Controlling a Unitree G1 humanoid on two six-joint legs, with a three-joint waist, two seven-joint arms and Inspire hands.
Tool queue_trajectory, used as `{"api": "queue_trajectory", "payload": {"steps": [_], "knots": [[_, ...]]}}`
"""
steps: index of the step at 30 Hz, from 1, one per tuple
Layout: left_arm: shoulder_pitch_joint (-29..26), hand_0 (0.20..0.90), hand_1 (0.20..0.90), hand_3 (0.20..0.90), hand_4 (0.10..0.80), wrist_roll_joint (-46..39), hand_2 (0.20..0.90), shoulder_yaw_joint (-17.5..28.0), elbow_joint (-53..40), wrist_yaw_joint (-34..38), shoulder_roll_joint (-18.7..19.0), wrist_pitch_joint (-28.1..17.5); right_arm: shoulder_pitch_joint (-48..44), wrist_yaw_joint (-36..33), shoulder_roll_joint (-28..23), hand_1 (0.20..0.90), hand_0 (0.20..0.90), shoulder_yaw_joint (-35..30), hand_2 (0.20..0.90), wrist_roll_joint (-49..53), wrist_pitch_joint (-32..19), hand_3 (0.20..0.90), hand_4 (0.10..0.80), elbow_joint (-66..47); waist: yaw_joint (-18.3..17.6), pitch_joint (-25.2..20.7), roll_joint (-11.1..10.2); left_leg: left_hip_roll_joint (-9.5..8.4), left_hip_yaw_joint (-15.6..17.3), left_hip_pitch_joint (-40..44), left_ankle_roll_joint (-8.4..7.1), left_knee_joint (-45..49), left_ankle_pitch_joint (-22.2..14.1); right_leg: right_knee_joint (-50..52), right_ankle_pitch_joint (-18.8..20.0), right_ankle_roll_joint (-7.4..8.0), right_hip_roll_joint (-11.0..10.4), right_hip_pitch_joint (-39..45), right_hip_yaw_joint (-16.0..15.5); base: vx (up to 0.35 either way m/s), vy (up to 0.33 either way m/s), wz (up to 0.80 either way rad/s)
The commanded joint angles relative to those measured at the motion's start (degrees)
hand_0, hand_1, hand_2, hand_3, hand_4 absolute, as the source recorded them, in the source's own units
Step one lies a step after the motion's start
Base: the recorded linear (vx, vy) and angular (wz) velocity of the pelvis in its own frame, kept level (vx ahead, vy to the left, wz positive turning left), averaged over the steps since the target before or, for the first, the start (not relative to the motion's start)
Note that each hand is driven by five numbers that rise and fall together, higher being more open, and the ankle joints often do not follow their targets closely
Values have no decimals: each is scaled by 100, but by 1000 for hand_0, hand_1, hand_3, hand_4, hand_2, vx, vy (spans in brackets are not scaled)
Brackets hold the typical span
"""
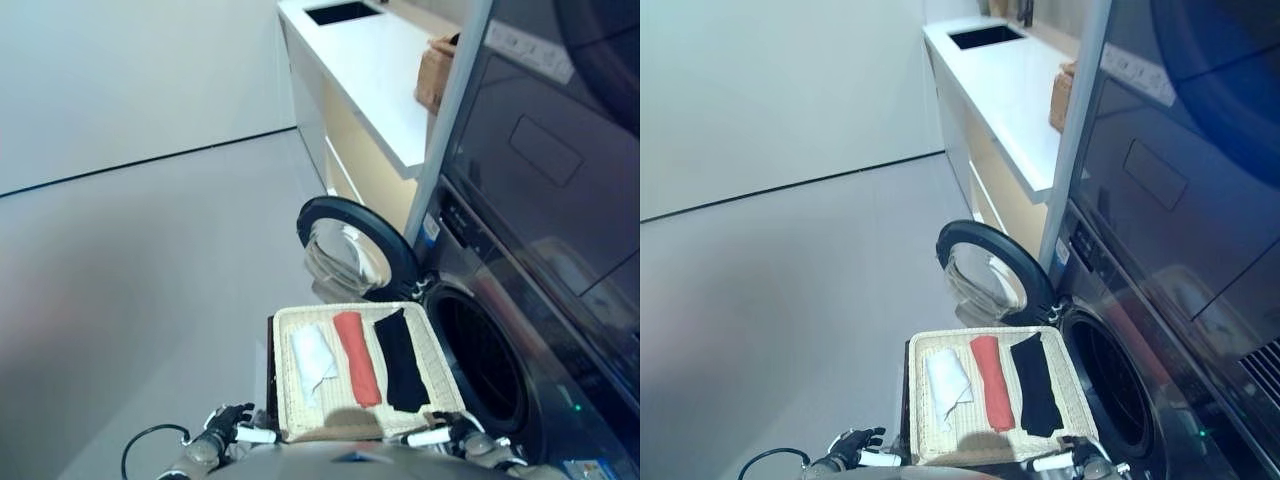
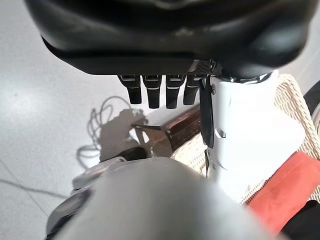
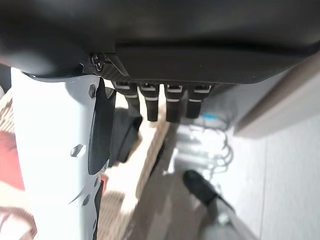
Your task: Pick up the clothes and place them into the washing machine
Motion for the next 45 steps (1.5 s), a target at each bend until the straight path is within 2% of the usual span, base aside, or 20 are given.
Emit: {"api": "queue_trajectory", "payload": {"steps": [1, 6, 17, 23, 29, 38, 42, 45], "knots": [[-659, 900, 900, 900, 800, -342, 900, -40, -256, 339, 366, -256, -1016, -397, -342, 900, 900, 127, 900, -44, -103, 900, 800, 15, 114, 731, -396, -297, -263, -959, -234, 716, -253, 383, 64, 98, -380, -256, 6, -249, 14, 11], [-738, 900, 900, 900, 800, -816, 900, -150, -780, 433, 464, -392, -1710, -647, -657, 900, 900, 254, 900, 72, -118, 900, 800, 208, 214, 932, -292, -364, -322, -1744, -202, 1001, -224, 1021, -5, 113, -377, -1208, 36, -110, 29, 6], [-788, 900, 900, 900, 800, -1039, 900, -536, -1540, 455, 633, -501, -2717, -1014, -1193, 900, 900, 442, 900, 27, -106, 900, 800, 479, 447, 1334, -71, -463, -312, -2589, -192, 1220, -123, 1296, 45, 100, -410, -2093, 61, -56, 32, 0], [-809, 900, 900, 900, 800, -1329, 900, -622, -1826, 417, 699, -563, -3220, -1319, -1681, 900, 900, 378, 900, 53, -136, 900, 800, 572, 538, 1453, 87, -551, -326, -2916, -211, 1256, -69, 1299, 73, 124, -472, -2336, 43, -17, 45, 4], [-793, 900, 900, 900, 800, -1422, 900, -629, -1870, 501, 714, -584, -3604, -1507, -2011, 900, 900, 320, 900, 176, -167, 900, 800, 478, 573, 1497, 130, -608, -346, -2919, -214, 1119, 1, 1139, 164, 146, -505, -2313, 56, 14, 45, 4], [-870, 900, 900, 900, 800, -1561, 900, -727, -1877, 533, 726, -611, -4111, -1417, -1747, 900, 900, 470, 900, 619, -211, 900, 800, 525, 621, 1553, 52, -625, -337, -3068, -206, 1078, 47, 1002, 288, 130, -495, -2438, 65, -4, 1, 0], [-882, 900, 900, 900, 800, -1606, 900, -811, -1992, 541, 750, -614, -4359, -1448, -1638, 900, 900, 597, 900, 623, -164, 900, 800, 592, 659, 1607, 74, -648, -329, -3287, -205, 1135, 64, 1033, 316, 117, -498, -2639, 65, -42, 15, 2], [-857, 900, 900, 900, 800, -1660, 900, -872, -2154, 587, 786, -610, -4548, -1488, -1719, 900, 900, 696, 900, 571, -121, 900, 800, 663, 705, 1663, 168, -676, -354, -3498, -216, 1144, 115, 1054, 333, 122, -527, -2846, 39, -55, 15, 1]]}}
